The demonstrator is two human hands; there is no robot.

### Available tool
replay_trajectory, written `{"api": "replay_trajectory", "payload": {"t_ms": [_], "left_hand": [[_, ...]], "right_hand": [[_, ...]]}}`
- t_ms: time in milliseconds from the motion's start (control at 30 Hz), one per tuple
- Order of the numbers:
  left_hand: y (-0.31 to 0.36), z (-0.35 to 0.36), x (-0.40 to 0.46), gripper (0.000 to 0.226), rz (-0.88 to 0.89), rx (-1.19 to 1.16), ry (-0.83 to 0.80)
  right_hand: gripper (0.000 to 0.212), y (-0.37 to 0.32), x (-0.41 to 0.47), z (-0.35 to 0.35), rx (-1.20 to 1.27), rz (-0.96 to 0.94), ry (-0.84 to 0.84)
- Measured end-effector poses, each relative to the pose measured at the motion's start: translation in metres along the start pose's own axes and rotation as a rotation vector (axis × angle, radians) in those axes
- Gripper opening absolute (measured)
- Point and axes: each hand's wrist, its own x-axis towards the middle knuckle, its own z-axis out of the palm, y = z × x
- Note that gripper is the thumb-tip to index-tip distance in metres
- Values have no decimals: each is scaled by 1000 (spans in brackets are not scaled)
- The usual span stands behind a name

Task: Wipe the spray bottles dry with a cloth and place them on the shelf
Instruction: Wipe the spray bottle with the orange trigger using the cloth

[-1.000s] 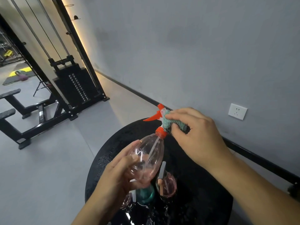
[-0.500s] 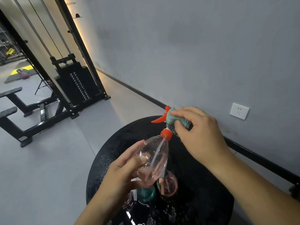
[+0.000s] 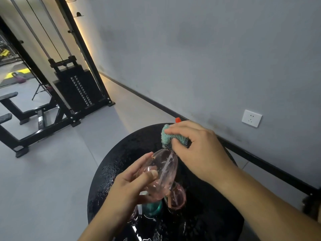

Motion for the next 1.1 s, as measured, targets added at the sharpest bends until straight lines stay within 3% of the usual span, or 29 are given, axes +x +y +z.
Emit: {"api": "replay_trajectory", "payload": {"t_ms": [200, 367, 533, 700, 867, 1100], "left_hand": [[2, -2, 0, 52, 41, -24, 10], [1, 4, -1, 49, 55, 3, 15], [5, -1, -3, 55, 79, -12, 19], [-2, -1, 1, 51, 70, 14, 10], [-1, -11, 3, 56, 97, -20, 73], [1, -24, 9, 67, 85, -223, 97]], "right_hand": [[33, 8, 8, -7, -2, 41, 171], [34, -1, -1, 3, 34, -12, 18], [33, 11, 9, -5, 7, 26, 205], [34, 5, 0, 4, 33, -21, 23], [31, 12, 10, -9, 40, 36, 198], [29, 11, 4, -8, 32, 34, 154]]}}
